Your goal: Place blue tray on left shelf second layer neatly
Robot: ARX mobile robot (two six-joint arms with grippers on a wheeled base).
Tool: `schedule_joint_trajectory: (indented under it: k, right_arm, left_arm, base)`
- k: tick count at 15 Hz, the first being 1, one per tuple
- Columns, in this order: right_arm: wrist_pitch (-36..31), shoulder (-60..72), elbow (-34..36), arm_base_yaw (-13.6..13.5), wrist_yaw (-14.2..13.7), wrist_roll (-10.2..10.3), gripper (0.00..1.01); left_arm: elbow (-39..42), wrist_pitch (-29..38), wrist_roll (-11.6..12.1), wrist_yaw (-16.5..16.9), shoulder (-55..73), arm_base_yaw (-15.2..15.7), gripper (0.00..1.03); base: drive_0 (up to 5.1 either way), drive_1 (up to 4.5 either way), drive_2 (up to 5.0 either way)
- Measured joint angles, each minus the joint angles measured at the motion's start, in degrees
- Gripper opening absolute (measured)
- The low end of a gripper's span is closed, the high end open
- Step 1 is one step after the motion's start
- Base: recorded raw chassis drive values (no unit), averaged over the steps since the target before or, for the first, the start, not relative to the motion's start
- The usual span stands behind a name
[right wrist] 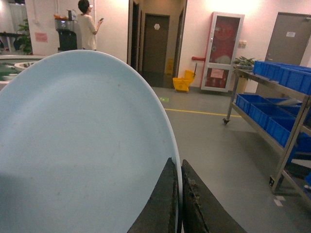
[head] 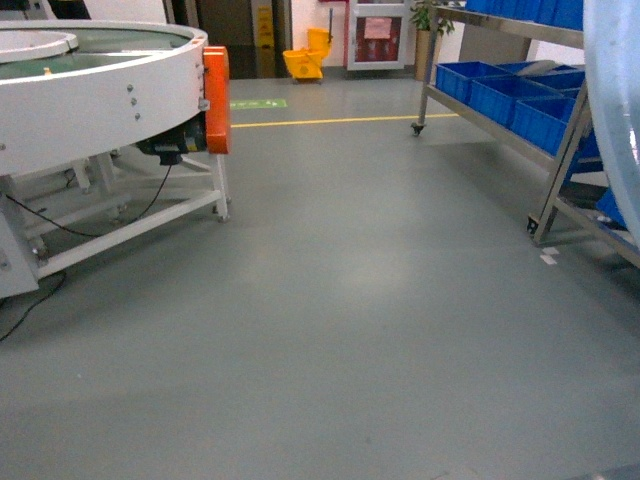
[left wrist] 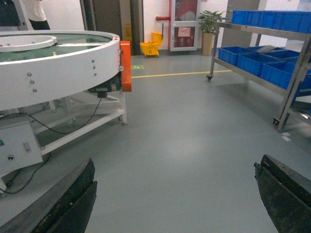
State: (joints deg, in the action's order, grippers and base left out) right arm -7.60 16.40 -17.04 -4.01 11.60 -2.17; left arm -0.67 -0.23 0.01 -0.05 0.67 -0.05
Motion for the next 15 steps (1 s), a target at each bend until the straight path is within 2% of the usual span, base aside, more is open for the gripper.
schedule_joint_trajectory:
  k: [15]
  right_arm:
    - [-0.1,0.0,0.0,0.0,0.0,0.0,0.02]
  left_arm:
    - [0.0,0.1,0.0,0.0,0.0,0.0,0.98]
  base:
    - [-0.1,4.27,-4.4]
